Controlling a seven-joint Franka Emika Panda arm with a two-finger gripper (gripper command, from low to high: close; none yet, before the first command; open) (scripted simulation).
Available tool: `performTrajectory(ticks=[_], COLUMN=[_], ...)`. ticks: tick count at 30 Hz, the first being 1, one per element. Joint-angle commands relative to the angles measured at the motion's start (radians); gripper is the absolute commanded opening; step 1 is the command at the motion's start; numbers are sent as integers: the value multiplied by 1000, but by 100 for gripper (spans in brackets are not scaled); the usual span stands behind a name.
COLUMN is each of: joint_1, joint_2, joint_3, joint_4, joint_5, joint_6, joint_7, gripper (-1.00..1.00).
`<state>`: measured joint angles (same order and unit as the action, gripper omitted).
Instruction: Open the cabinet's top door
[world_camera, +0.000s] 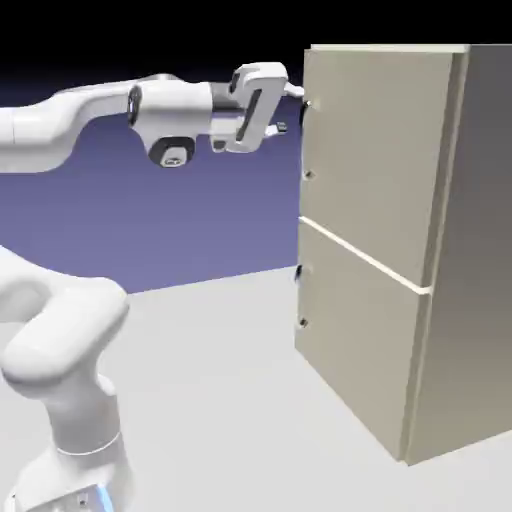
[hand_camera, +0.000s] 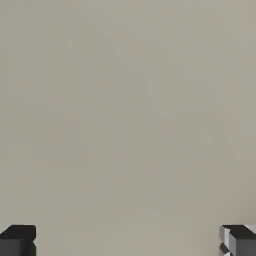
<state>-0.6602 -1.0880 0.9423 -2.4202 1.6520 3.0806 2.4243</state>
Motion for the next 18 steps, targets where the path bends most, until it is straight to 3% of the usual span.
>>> performTrajectory(ticks=[1, 11, 18], joint_1=[-17, -187, -371], joint_2=[-13, -144, -169], joint_3=[24, 263, 302], joint_4=[10, 109, 219], joint_5=[43, 460, 530], joint_6=[1, 12, -68], joint_7=[44, 469, 451], gripper=[0, 0, 0])
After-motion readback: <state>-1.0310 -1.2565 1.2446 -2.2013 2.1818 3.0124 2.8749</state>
